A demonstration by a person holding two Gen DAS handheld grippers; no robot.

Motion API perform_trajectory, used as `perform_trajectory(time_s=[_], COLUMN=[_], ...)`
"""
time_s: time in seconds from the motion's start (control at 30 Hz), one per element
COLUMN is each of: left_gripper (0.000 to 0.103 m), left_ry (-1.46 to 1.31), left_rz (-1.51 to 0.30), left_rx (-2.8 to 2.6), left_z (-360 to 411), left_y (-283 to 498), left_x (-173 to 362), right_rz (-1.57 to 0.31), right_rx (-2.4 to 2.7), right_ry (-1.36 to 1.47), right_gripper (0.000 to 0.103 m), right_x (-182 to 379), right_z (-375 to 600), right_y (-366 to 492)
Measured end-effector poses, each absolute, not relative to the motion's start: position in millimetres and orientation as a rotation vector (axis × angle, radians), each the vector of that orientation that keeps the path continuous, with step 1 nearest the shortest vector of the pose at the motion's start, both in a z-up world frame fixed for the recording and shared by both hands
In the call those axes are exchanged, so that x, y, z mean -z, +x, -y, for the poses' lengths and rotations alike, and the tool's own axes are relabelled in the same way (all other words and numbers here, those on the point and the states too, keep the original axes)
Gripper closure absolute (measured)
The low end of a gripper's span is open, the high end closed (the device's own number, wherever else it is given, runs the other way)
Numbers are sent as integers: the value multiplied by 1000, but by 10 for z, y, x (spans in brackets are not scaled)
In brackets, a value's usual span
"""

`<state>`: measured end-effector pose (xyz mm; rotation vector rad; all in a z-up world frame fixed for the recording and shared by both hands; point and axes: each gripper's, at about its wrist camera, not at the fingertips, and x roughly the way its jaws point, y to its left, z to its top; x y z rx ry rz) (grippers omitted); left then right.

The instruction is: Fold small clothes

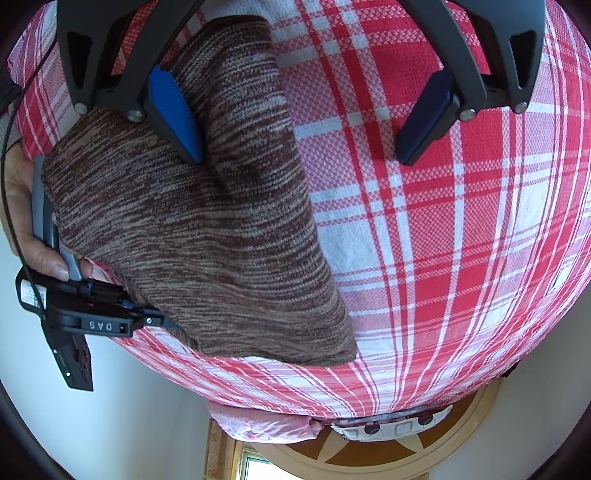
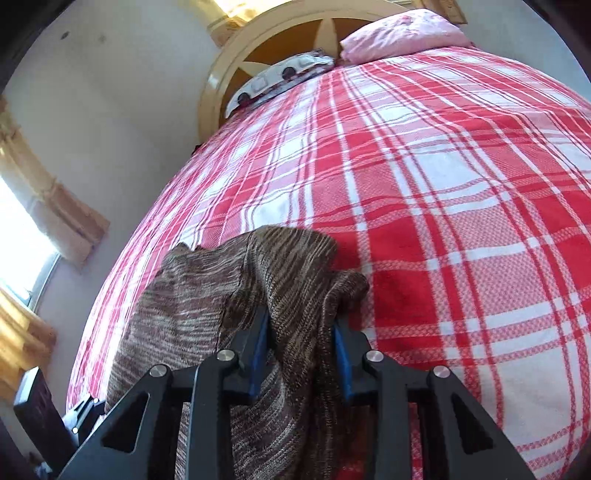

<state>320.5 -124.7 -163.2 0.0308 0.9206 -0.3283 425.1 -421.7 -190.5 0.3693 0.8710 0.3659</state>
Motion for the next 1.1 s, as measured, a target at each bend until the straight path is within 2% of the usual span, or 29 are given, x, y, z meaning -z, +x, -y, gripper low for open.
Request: perform_trajectory(time_s=[0.13,0.3,0.33,0.4,0.43,0.47,0.5,0.57,0.73,1.1], left_gripper=[1,13,17,35,49,58,63,74,78,79], left_ry=[15,-15,-22,-49,-61,-66,-74,-103,-141,-139], left_rz=[-916,-916,-915,-912,-910,-904,-898,-891,-876,-806], left_rx=[363,444,458,499,527,528,522,536,538,527], left_z=[1263,1337,1343,1343,1344,1335,1317,1270,1206,847], left_y=[3218,3249,3251,3248,3243,3232,3228,3229,3184,2846], left_x=[1609,1584,1580,1568,1558,1548,1544,1521,1437,1038], right_rz=[-879,-883,-885,-891,-894,-897,-899,-890,-847,-806], right_rx=[-378,-399,-405,-413,-420,-431,-449,-453,-443,-501], right_ry=[411,454,454,458,458,459,465,452,432,428], right_gripper=[68,65,65,65,71,76,81,83,85,85], right_x=[1937,1969,1970,1972,1971,1970,1968,1933,1776,1479], right_z=[4259,4302,4300,4299,4293,4286,4278,4253,4220,3836], right_y=[4280,4321,4332,4349,4357,4361,4363,4345,4245,4032])
